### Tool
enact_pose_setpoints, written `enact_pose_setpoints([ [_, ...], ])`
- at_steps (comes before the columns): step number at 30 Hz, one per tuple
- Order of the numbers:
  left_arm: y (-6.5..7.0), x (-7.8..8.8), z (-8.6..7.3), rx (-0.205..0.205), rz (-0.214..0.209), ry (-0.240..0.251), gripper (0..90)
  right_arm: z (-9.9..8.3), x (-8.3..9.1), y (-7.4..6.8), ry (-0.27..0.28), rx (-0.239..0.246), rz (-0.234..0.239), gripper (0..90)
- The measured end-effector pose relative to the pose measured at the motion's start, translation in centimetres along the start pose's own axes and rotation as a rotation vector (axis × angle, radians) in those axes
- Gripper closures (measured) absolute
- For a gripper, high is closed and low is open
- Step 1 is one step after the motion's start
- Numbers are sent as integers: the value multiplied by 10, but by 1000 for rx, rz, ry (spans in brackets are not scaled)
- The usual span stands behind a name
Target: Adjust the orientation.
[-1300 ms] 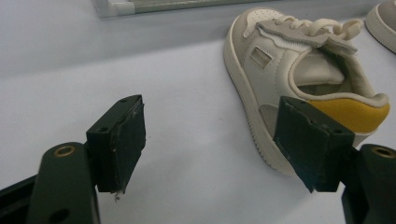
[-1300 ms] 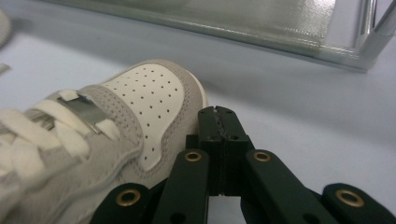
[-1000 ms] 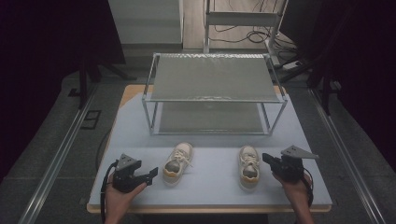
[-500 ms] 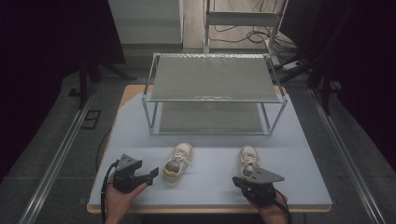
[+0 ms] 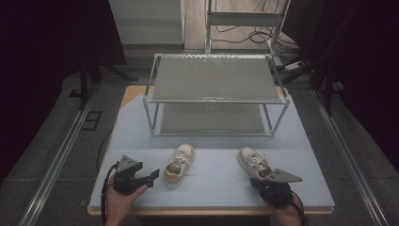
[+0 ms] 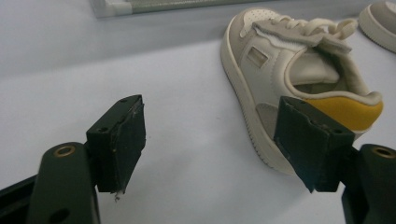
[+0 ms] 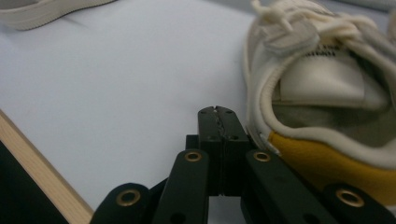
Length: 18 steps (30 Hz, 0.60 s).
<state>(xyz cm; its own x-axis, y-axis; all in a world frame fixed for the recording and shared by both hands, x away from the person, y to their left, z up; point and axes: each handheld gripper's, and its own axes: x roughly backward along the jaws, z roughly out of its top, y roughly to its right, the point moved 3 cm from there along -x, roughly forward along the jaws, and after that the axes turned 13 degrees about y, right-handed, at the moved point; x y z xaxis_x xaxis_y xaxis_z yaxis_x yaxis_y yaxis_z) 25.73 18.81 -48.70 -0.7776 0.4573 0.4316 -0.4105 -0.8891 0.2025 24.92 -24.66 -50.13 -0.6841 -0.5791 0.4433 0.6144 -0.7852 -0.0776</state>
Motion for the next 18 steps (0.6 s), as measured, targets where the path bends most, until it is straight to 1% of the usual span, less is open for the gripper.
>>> enact_pose_setpoints([
  [1, -1, 0, 0, 2, 2, 0, 248, -2, 2, 7, 0, -18, -1, 897],
  [2, -1, 0, 0, 2, 2, 0, 248, -2, 2, 7, 0, -18, -1, 897],
  [5, -3, -2, -2, 5, 6, -6, 249, -4, 4, 18, 2, -30, -32, 896],
  [6, -3, -2, -2, 3, 7, -9, 249, -5, 5, 22, 6, -44, -31, 896],
  [7, -2, -3, -2, 3, 4, -12, 249, -5, 6, 22, 8, -50, -25, 896],
  [10, 0, -3, -2, -3, -3, -9, 249, -3, 7, 21, 18, -43, -20, 881],
  [11, 2, -2, -1, -5, -5, -7, 248, 0, 9, 18, 31, -35, 10, 849],
  [12, 2, -2, -1, -5, -5, -7, 248, 0, 9, 18, 31, -35, 10, 849],
  [13, 2, 0, 1, -4, -4, -3, 248, 5, 12, 14, 51, -22, 24, 837],
  [15, 2, 1, 2, -3, -7, -1, 249, 7, 13, 13, 58, -18, 29, 823],
  [16, 3, 2, 2, -4, -6, 0, 249, 10, 15, 11, 70, -12, 39, 788],
  [17, 4, 4, 4, -8, -8, 1, 249, 15, 18, 8, 85, 5, 35, 680],
  [18, 4, 4, 4, -8, -8, 1, 248, 15, 18, 8, 85, 5, 35, 680],
])
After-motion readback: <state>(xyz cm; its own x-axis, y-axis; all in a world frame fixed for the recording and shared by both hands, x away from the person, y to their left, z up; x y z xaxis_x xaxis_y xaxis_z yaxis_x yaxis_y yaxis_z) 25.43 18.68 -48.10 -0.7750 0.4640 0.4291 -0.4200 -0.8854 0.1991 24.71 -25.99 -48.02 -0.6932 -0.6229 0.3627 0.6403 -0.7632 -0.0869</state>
